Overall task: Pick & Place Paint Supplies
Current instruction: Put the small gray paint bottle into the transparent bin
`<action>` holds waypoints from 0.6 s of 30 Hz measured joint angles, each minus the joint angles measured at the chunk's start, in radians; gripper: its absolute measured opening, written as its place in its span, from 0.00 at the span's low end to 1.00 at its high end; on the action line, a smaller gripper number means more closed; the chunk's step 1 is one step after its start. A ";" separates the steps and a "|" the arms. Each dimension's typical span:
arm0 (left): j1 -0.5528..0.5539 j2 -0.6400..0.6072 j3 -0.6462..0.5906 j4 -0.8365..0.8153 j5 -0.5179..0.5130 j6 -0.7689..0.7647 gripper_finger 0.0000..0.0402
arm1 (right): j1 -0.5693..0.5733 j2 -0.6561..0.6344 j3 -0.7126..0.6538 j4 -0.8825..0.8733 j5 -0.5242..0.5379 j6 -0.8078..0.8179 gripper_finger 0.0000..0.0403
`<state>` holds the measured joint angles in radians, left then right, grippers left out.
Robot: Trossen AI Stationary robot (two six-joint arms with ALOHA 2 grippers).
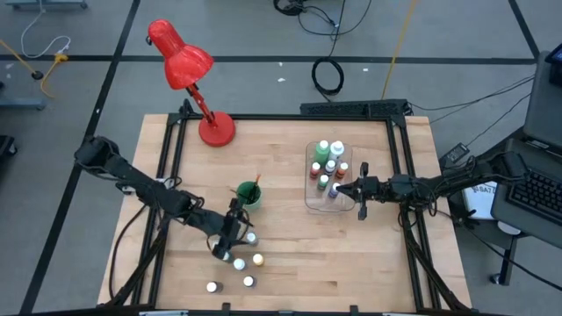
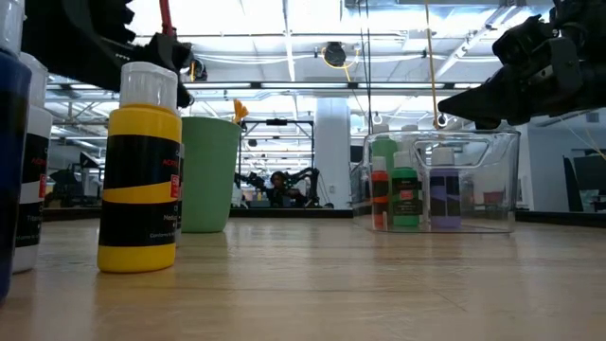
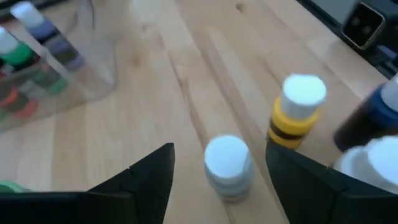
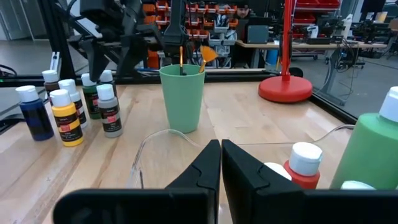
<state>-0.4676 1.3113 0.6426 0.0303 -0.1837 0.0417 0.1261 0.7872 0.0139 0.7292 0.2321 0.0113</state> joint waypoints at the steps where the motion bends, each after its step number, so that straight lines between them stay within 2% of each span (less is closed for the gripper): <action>1: 0.003 0.000 0.000 -0.009 0.007 -0.005 0.64 | 0.000 0.000 0.000 0.000 0.000 0.000 0.02; 6: 0.023 0.000 0.000 -0.028 0.050 -0.033 0.64 | 0.000 0.000 0.000 0.000 0.000 0.000 0.02; 18: 0.032 0.013 0.000 -0.027 0.047 -0.037 0.64 | 0.000 0.000 0.000 0.000 0.000 0.004 0.02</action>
<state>-0.4358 1.3247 0.6422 0.0038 -0.1371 0.0049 0.1261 0.7870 0.0139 0.7290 0.2319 0.0155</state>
